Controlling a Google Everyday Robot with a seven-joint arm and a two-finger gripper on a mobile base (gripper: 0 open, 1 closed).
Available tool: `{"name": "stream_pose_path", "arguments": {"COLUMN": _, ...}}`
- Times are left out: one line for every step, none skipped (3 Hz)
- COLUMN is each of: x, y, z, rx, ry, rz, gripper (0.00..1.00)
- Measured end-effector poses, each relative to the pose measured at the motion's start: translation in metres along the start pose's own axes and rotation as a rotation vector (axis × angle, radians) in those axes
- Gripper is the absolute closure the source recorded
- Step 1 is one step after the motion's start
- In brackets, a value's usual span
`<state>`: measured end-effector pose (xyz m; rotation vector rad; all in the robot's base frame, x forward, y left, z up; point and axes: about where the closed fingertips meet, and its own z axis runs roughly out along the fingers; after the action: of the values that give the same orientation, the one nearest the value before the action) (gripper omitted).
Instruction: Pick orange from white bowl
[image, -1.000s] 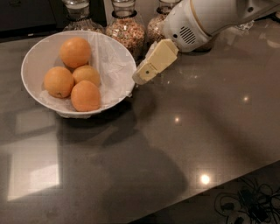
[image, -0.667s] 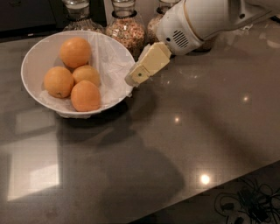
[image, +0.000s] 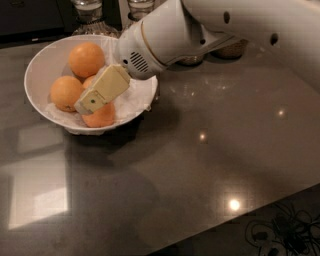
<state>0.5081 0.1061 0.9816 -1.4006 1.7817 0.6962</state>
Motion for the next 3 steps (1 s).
{"name": "stream_pose_path", "arguments": {"x": -0.001, "y": 0.001, "z": 0.000, "rx": -0.001, "ry": 0.000, "rz": 0.000, "gripper": 0.00}}
{"name": "stream_pose_path", "arguments": {"x": 0.002, "y": 0.002, "z": 0.007, "rx": 0.000, "ry": -0.024, "rz": 0.014, "gripper": 0.00}}
{"name": "stream_pose_path", "arguments": {"x": 0.018, "y": -0.002, "z": 0.026, "rx": -0.006, "ry": -0.076, "rz": 0.124, "gripper": 0.00}}
